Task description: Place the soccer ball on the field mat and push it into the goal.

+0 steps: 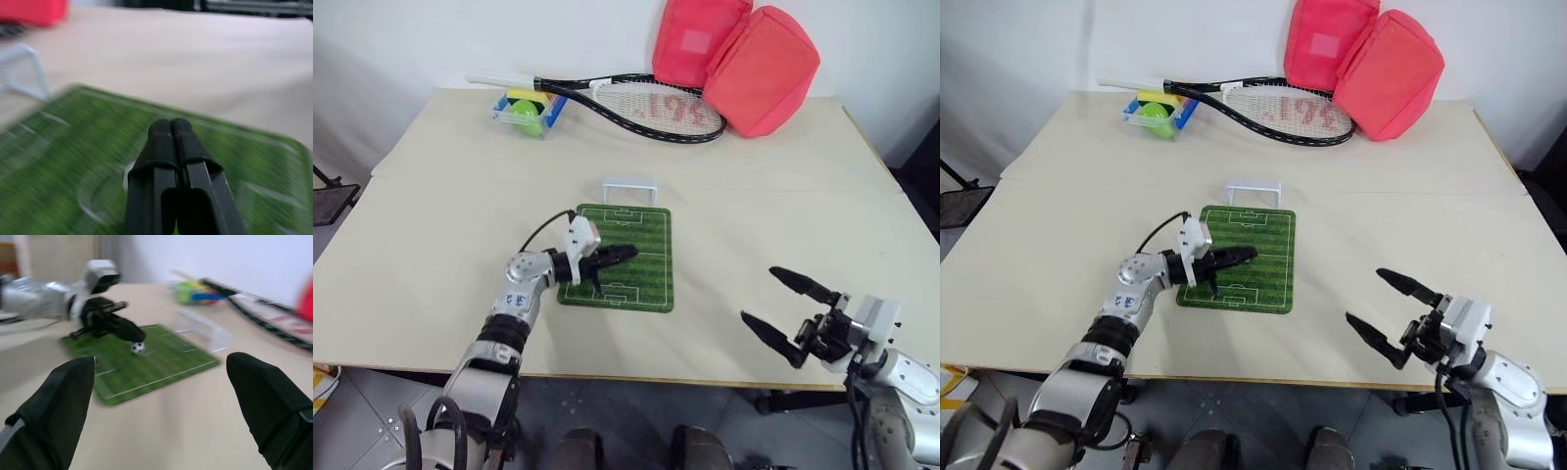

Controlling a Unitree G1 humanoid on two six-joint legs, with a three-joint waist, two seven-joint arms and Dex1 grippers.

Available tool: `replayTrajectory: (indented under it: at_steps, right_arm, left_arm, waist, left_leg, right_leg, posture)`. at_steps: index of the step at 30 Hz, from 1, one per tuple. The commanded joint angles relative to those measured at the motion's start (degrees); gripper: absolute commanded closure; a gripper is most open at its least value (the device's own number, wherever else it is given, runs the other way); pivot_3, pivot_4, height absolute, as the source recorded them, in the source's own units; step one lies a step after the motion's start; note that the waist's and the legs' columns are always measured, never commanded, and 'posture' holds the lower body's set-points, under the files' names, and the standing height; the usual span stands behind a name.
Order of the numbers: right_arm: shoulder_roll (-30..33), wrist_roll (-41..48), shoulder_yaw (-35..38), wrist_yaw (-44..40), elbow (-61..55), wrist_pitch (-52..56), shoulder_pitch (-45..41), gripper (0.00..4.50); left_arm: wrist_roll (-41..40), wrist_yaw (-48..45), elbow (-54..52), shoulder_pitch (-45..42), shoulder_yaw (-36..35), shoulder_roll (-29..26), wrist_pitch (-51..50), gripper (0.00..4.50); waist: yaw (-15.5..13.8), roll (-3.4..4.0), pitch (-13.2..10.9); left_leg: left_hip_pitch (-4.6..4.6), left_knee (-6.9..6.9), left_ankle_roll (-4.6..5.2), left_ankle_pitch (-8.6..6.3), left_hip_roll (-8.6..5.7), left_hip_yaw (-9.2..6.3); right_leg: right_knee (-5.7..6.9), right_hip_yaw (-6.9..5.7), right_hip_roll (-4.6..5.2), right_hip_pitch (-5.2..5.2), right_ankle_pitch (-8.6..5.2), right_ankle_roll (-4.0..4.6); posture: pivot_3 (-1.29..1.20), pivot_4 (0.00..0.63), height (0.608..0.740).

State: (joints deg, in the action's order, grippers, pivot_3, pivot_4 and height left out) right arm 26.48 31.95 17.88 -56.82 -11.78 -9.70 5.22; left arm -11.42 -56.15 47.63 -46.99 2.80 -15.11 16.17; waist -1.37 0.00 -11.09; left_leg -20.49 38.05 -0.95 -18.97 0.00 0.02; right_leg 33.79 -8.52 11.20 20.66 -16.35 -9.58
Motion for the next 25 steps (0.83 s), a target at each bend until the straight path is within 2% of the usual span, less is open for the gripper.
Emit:
replayTrajectory:
  at_steps: [1,4,8,11,16,20,25]
  right_arm:
    - [-2.64,-1.65,-0.48,6.92,-2.98,-0.20,-1.79,0.00]
    - [-3.27,-2.29,-1.58,8.52,-3.24,-0.01,-2.84,0.00]
    - [-1.82,-2.18,-1.32,7.71,-1.88,-0.40,-3.09,0.00]
    - [-0.06,-1.82,-0.45,5.97,0.22,-0.95,-3.87,0.00]
    - [2.08,-0.82,0.35,2.64,3.31,-2.30,-5.00,0.00]
    - [2.94,-0.25,0.81,-0.01,7.03,-3.71,-6.31,0.00]
    - [2.49,-0.04,0.69,-1.55,10.66,-5.21,-8.57,0.00]
  left_arm:
    - [-2.06,-3.21,-0.25,-1.44,-2.44,-1.00,1.65,4.48]
    - [-6.21,-11.07,-8.80,3.80,-4.37,-6.59,-1.96,4.48]
    - [-10.74,-11.86,-20.65,12.31,-7.87,-12.40,-9.40,4.48]
    - [-13.97,-7.72,-31.21,20.93,-13.64,-16.91,-15.08,4.48]
    - [-13.94,1.61,-41.57,33.25,-22.10,-21.90,-21.56,4.48]
    - [-14.65,11.08,-45.69,39.52,-30.30,-21.76,-23.90,4.48]
    - [-15.22,16.51,-49.87,44.13,-34.29,-20.25,-24.85,4.48]
  waist:
    - [0.12,0.00,0.00]
    - [0.84,0.01,0.00]
    - [1.47,0.01,-0.01]
    - [1.45,0.01,-0.01]
    - [1.25,0.02,-0.01]
    - [1.40,0.01,-0.01]
    - [1.10,0.02,-0.01]
  left_leg:
    - [0.00,-0.03,0.00,0.00,0.00,0.01]
    - [-0.05,-0.08,0.00,0.00,0.02,0.09]
    - [-0.05,-0.13,0.03,-0.02,0.03,0.17]
    - [-0.06,-0.06,0.07,-0.04,0.03,0.18]
    - [-0.01,-0.04,0.07,-0.07,0.05,0.20]
    - [0.07,-0.06,0.09,-0.12,0.08,0.33]
    - [0.08,-0.04,0.08,-0.12,0.10,0.35]
  right_leg:
    - [0.00,0.00,0.00,0.03,0.00,0.00]
    - [0.02,0.07,-0.01,0.16,0.00,0.00]
    - [0.05,0.18,-0.01,0.26,0.00,0.01]
    - [0.06,0.23,0.00,0.25,0.00,0.00]
    - [0.10,0.29,0.00,0.23,0.00,0.00]
    - [0.11,0.42,-0.02,0.25,0.00,0.00]
    - [0.11,0.45,-0.03,0.24,0.00,0.00]
  posture:
    - [0.00,0.150,0.740]
    - [0.00,0.150,0.740]
    - [0.00,0.150,0.740]
    - [0.00,0.150,0.740]
    - [0.00,0.150,0.740]
    - [0.00,0.150,0.740]
    - [0.00,0.150,0.740]
